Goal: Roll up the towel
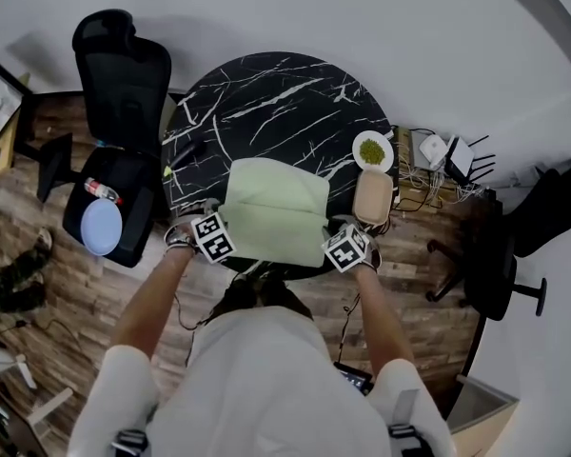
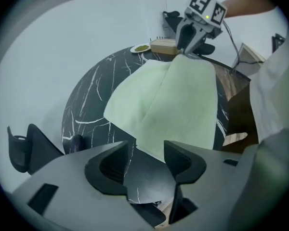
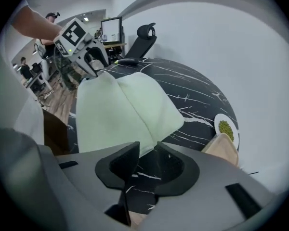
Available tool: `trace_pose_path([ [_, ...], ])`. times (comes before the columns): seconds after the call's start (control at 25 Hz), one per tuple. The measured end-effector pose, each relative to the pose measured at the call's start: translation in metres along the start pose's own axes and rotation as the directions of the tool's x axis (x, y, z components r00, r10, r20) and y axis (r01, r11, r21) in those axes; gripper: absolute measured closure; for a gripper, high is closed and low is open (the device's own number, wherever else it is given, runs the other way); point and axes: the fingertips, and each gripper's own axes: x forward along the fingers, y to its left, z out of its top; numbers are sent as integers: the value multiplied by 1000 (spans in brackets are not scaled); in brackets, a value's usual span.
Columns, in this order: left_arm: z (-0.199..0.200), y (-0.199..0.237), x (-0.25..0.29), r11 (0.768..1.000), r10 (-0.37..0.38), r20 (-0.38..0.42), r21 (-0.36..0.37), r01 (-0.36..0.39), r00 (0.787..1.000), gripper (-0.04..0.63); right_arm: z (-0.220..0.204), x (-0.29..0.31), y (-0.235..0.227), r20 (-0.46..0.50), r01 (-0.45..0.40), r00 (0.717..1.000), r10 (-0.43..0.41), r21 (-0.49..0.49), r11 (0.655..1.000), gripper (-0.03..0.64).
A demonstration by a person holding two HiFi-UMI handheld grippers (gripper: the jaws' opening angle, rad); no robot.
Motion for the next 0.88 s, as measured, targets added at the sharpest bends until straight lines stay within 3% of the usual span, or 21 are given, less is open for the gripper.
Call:
trace_pose_path([
  [0.16,1,9,-10,997,54,61,-50,-51,997,383,1,-11,-3,40,94,995,-91,-58,994,526],
  [0.28,-4,-6,-22,998,41,104,-56,-35,994,383,-1,-26,29,80,54,996,-40,-177,983,534],
  [0.4,-16,-40,-29,1000,-1,125,-2,2,992,383,-15,-35,71,79,-12,996,38,-305,952,523],
  [0.6,-35,-91,-17,989,-75,85,130,63,994,373,-49,-25,104,-1,-65,997,71,-417,906,483],
  [0.8,-40,-92,6,988,-79,28,133,74,997,365,-62,-6,107,-61,-93,995,73,-454,886,477],
  [0.88,-42,-89,13,989,-80,2,128,79,997,397,-64,1,108,-80,-104,994,76,-450,887,477],
])
